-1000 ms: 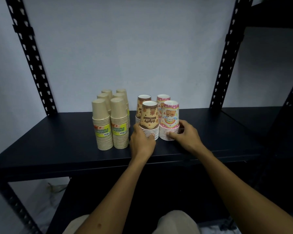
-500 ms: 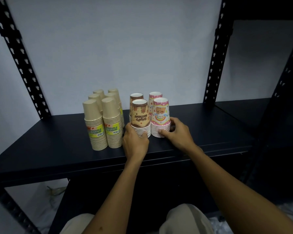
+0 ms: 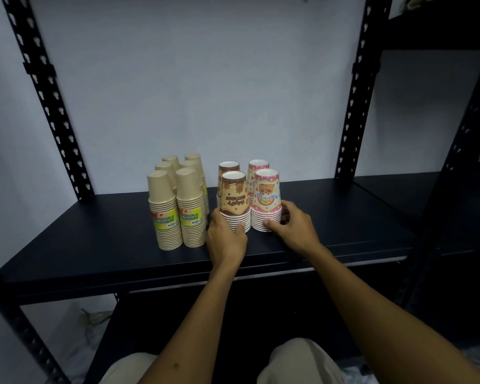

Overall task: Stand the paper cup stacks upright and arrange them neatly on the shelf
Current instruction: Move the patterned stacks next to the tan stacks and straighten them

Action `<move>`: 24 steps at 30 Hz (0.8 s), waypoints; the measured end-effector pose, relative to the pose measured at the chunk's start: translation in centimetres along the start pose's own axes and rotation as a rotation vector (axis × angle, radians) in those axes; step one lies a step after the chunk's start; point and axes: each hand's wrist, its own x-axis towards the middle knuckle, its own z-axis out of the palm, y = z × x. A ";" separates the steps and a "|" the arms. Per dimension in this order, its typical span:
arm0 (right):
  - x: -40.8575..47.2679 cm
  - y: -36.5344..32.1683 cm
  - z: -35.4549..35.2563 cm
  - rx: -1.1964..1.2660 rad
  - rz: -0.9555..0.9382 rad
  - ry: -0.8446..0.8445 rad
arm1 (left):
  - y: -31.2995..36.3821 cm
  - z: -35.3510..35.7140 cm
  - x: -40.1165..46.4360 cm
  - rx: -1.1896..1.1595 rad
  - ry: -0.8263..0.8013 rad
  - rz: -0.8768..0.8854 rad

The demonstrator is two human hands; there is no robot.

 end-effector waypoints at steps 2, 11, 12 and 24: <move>0.0 0.0 0.0 -0.006 -0.004 -0.005 | -0.1 0.0 0.0 -0.002 0.004 0.005; 0.1 0.1 0.0 -0.017 -0.007 -0.012 | -0.1 0.1 0.0 0.007 0.008 0.006; 0.1 0.2 0.0 -0.021 -0.009 -0.011 | -0.2 0.1 0.0 0.004 0.009 0.010; 0.1 0.2 0.1 -0.028 -0.004 -0.012 | -0.4 0.3 0.2 -0.002 0.010 0.024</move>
